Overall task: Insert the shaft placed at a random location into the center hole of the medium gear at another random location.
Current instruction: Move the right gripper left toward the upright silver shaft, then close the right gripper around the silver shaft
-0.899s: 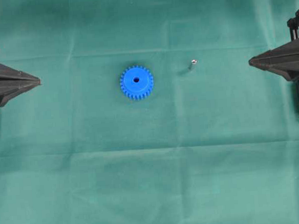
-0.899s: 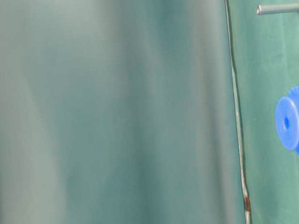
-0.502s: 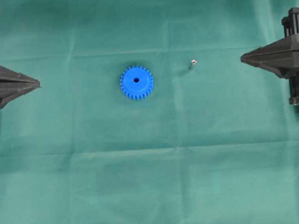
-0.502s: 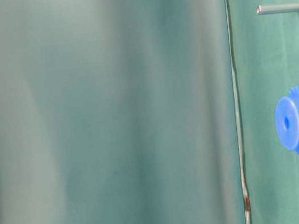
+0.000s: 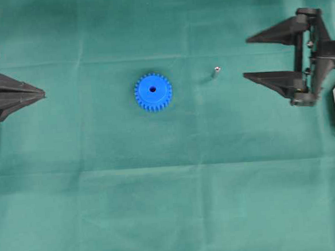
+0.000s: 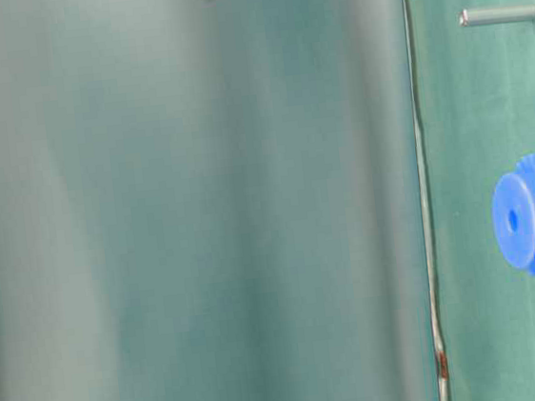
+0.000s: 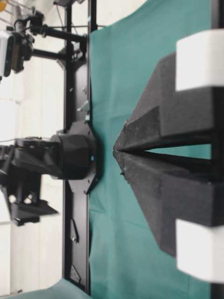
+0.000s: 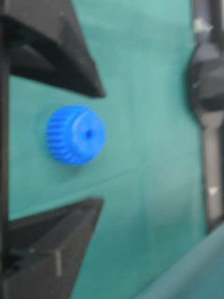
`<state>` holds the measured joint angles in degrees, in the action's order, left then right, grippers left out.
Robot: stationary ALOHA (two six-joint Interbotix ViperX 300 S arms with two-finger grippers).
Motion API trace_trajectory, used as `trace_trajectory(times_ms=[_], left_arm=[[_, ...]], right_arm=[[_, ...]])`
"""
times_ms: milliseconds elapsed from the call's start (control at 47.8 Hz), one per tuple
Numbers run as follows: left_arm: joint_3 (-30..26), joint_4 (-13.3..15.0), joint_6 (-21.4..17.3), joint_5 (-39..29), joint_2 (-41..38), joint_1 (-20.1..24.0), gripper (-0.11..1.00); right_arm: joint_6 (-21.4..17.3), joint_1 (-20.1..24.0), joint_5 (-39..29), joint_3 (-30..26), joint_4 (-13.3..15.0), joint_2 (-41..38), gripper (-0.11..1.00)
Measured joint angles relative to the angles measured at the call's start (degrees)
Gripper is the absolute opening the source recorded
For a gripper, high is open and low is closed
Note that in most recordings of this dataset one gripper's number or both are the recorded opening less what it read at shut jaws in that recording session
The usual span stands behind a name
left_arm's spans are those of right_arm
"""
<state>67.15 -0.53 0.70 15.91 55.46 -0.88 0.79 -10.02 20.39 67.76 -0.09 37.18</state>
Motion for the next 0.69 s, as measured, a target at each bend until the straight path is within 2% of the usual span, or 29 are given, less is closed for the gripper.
trace_trajectory(times_ms=[63, 376, 690], left_arm=[[0.0, 0.0, 0.1, -0.1, 0.0, 0.0, 0.00], [0.0, 0.0, 0.1, -0.5, 0.0, 0.0, 0.00], [0.0, 0.0, 0.1, -0.5, -0.1, 0.0, 0.00]], right_arm=[[0.1, -1.0, 0.9, -0.1, -0.1, -2.7, 0.80], [0.1, -5.3, 7.6, -0.4, -0.1, -18.6, 0.81], [0.1, -6.2, 14.1, -1.7, -1.0, -30.8, 0.81]])
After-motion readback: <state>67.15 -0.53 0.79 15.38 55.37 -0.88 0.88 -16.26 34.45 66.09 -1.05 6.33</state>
